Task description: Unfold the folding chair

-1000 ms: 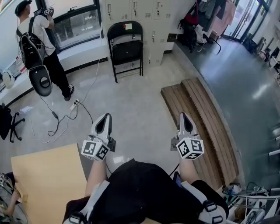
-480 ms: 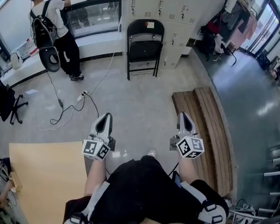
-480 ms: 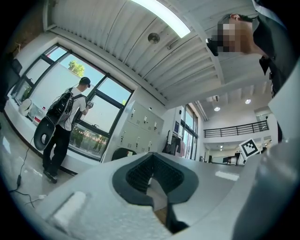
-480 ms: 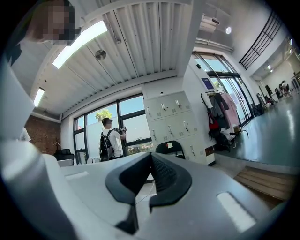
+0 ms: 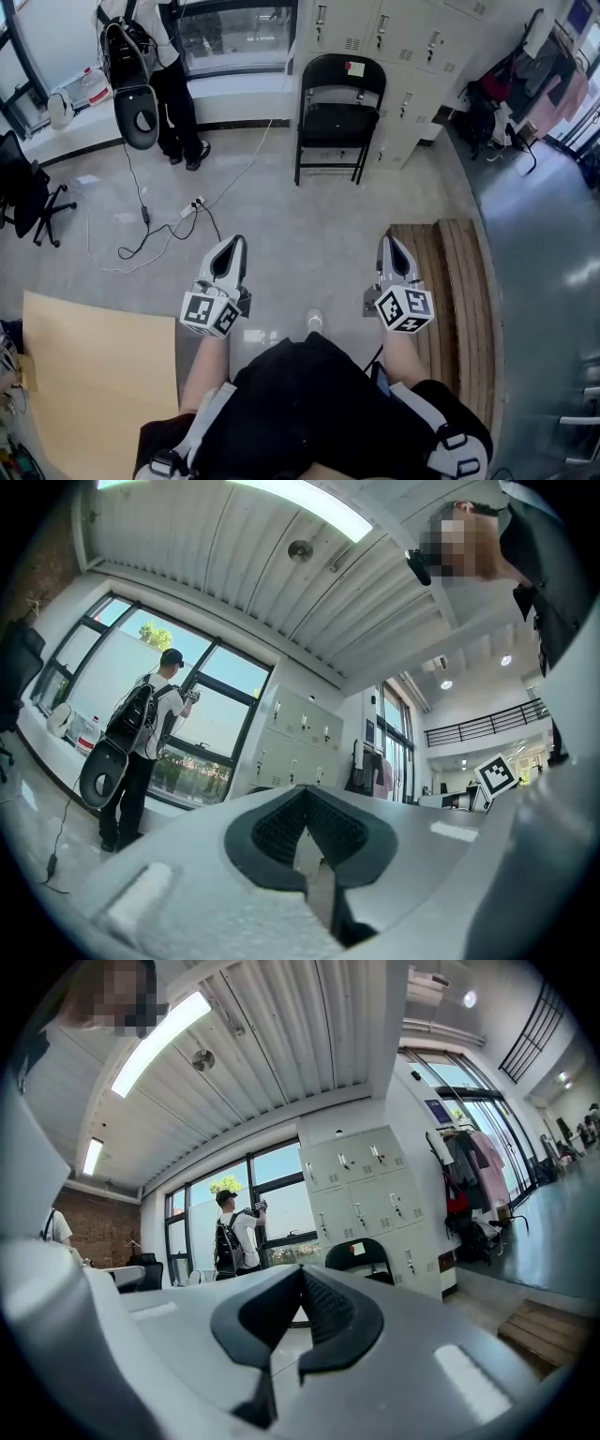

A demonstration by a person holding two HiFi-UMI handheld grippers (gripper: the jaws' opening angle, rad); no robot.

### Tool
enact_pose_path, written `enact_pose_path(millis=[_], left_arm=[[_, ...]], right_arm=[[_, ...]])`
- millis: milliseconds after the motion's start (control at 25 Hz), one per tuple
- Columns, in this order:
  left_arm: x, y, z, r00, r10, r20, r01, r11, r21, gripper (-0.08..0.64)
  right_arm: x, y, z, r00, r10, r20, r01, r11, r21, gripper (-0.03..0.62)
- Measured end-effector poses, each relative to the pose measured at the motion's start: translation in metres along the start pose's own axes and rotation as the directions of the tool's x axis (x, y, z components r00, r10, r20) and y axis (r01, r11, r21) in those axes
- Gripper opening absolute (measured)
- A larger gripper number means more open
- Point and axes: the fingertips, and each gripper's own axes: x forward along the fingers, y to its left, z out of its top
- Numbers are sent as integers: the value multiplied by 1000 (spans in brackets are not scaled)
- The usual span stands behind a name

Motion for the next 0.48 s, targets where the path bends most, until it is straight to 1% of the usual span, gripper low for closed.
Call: enact_pose_path(millis=[80,240,360,480], left_arm=[[23,-4,0,1000,4,2,-4,1000,5,4],[69,-14,-8,999,-46,-11,46,999,9,3],[106,-17,-15,1000,-25,-2,25,1000,2,4],[136,-20,-24,1000,-3,-6,3,1000,-26,3]], right_arm=[[22,-14,6,1000,18,-1,-18,1000,2,6],[60,-39,15,998,57,2,-57,998,-6,6],[86,-64,20,998,68,-2,-68,998,1,6],[106,-90,23,997,77,-19,-77,997,13,6]])
